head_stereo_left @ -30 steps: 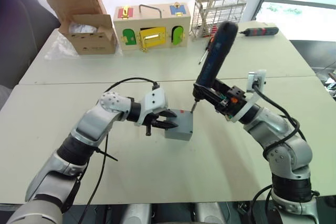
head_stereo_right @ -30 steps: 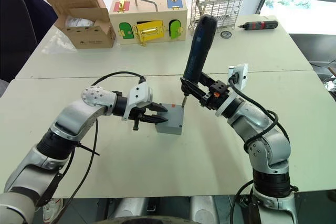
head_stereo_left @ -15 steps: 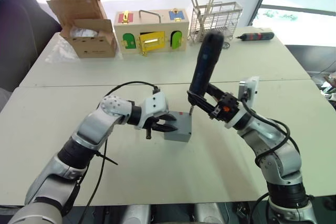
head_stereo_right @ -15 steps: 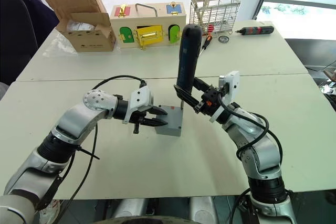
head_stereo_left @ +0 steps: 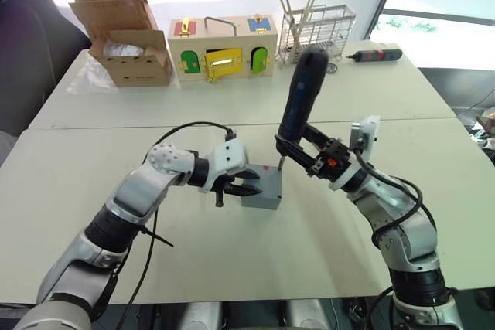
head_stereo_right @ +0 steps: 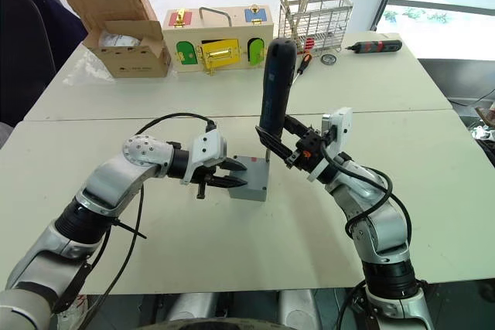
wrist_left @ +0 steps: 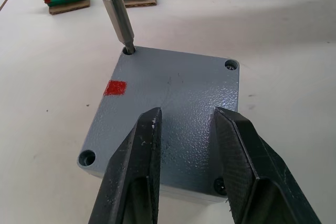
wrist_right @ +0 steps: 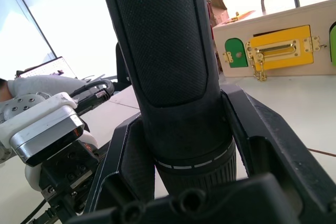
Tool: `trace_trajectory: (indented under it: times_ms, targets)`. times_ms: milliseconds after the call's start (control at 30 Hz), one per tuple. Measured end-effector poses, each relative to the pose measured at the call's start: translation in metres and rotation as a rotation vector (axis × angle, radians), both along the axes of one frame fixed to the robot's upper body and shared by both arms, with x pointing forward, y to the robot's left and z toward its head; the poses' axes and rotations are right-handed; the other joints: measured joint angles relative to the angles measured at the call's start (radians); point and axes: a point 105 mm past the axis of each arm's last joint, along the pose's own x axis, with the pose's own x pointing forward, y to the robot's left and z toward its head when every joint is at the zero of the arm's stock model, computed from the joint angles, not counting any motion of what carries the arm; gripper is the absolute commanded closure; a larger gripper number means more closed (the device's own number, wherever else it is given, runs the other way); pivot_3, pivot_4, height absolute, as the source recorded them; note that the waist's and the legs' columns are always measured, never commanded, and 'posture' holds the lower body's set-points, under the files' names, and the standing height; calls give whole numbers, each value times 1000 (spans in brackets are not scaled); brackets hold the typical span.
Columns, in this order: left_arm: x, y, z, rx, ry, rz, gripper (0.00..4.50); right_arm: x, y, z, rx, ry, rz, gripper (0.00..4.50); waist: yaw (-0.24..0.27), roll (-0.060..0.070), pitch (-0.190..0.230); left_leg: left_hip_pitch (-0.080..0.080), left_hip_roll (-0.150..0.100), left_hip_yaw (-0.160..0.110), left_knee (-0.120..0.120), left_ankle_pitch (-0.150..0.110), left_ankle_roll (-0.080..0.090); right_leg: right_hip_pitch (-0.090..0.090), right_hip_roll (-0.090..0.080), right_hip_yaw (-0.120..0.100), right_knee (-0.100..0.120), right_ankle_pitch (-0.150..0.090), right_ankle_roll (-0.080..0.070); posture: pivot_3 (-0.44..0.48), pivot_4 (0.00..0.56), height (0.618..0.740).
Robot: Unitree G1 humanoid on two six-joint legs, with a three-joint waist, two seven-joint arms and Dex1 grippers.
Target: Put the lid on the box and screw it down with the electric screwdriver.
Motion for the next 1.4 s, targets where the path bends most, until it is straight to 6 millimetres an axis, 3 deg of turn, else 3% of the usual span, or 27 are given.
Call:
trace_trajectory:
  times_ms: [167, 367, 1400]
  targets:
    - [0, 0, -2, 0, 4, 4, 2966, -1, 1, -3, -8, -14, -7, 2762, 0, -1, -5, 1, 0, 0, 0, 0, 0, 3, 0, 0, -6, 0, 0, 0, 150, 730]
    - [0, 0, -4, 5, 11, 4, 2966, -2, 1, -8, -3, -23, -20, 2762, 0, -2, -6, 16, 1, 1, -9, -1, 0, 17, 0, 0, -15, 0, 0, 0, 150, 730]
    - [-2, -1, -7, 21, 10, -4, 2966, -2, 0, -16, 8, -35, -38, 2762, 2, -6, -16, 17, 2, 1, -14, 0, 0, 16, 0, 0, -16, -1, -3, 0, 150, 730]
